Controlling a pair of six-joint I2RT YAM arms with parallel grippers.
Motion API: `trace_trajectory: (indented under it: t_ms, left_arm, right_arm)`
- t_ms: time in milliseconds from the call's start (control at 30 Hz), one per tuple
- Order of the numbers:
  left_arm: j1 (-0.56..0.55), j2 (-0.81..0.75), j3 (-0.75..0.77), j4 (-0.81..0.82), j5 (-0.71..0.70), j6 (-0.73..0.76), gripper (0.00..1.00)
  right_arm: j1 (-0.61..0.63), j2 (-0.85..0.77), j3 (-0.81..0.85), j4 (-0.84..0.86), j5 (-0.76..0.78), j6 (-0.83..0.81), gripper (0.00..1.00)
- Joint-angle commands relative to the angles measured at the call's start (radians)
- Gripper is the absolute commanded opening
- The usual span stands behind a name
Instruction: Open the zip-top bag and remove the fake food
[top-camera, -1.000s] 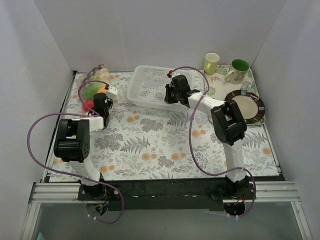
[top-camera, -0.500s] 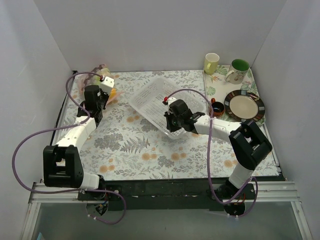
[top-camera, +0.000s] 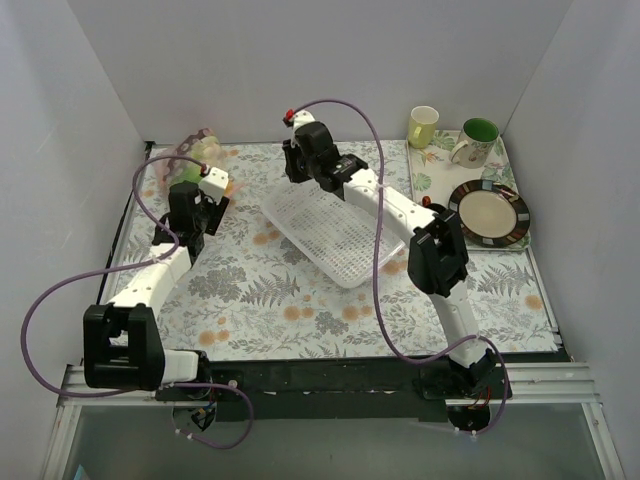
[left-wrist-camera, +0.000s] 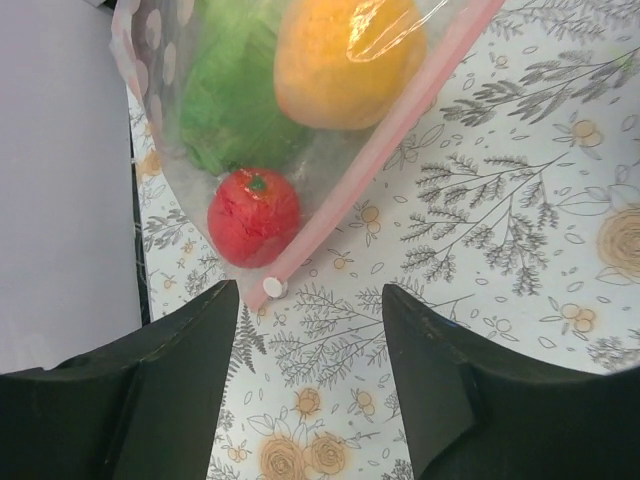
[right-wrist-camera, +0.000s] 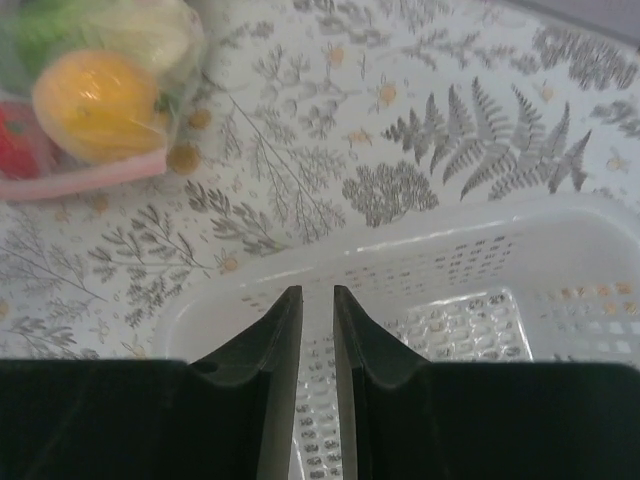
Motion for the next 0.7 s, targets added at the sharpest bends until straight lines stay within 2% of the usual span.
trace_trajectory:
  t_ms: [0, 267, 333, 500, 667]
  left_arm:
    - [0.000, 0.038, -0.059, 0.154, -0.073, 0.026, 0.61]
    - [-0.005, 0.208, -0.110, 0.418, -0.185, 0.072, 0.61]
    - [-0.012, 0.246, -0.128, 0.537, -0.239, 0.097, 0.62]
    - [-0.023, 0.384, -0.139, 0.783, -0.297, 0.201, 0.62]
    - [-0.025, 0.464, -0.130, 0.895, -0.311, 0.249, 0.60]
  right_arm:
    - [0.014, 0.036, -0.081, -0.076, -0.004, 0.040, 0.27]
    - [0.047, -0.052, -0.327, 0.013, -0.043, 0.035, 0.24]
    - [0.060, -0.064, -0.361, 0.027, -0.054, 0.032, 0.24]
    - [0.094, -0.061, -0.375, 0.021, -0.089, 0.020, 0.22]
    - [0.126, -0.073, -0.393, 0.024, -0.126, 0.008, 0.17]
